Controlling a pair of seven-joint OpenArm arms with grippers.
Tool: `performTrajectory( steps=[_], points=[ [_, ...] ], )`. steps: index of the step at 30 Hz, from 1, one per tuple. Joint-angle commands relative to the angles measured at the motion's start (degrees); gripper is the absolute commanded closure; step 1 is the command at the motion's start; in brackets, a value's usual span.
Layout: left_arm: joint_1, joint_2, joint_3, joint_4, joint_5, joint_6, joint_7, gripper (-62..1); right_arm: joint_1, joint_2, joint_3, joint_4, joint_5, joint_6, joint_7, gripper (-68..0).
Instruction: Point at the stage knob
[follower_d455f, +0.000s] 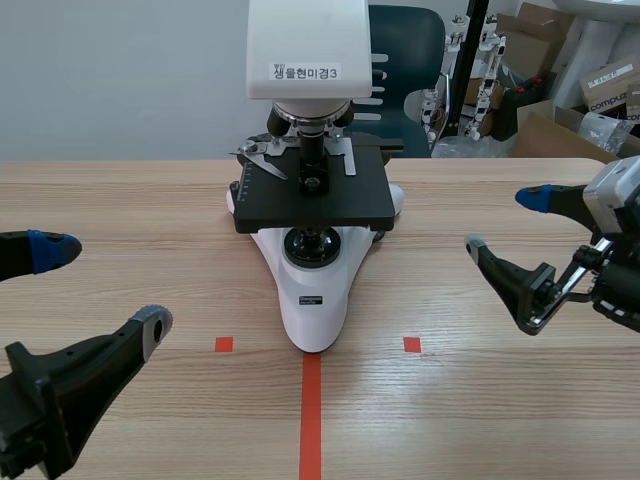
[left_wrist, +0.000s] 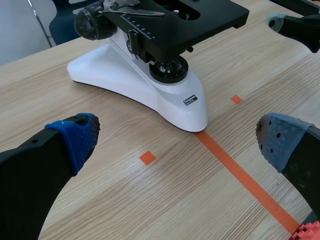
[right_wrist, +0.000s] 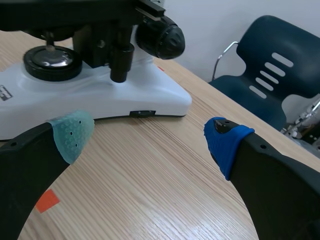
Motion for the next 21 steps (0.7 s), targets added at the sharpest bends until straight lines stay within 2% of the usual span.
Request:
performTrajectory(
  steps=[1,5,12,18,21],
  points=[
    [-0.2,0.2,0.3,1.0,-0.6,0.3,-0.6,-62.3,2.7,-0.2,0.9,-1.0,0.6,0.0,0.9,-48.3],
    [-0.2,0.2,0.3,1.0,-0.6,0.3,-0.8,-62.3,8.2,-0.7,-1.1,-5.5,0.4,0.0,0.5,-39.2],
    [-0.2,0.2,0.3,1.0,-0.6,0.3,-0.9,-62.3,16.4,-2.8,-5.8,-12.1,0.3,0.0,0.5,-29.2],
    [-0.2,0.2,0.3,1.0,-0.6,0.3,-0.9,-62.3,19.2,-5.5,-8.8,-14.1,0.2,0.1,0.1,-16.1],
    [-0.2,0.2,0.3,1.0,-0.6,0.3,-0.9,-62.3,19.6,-6.7,-9.9,-14.3,0.2,0.0,-0.2,-11.9]
  ],
)
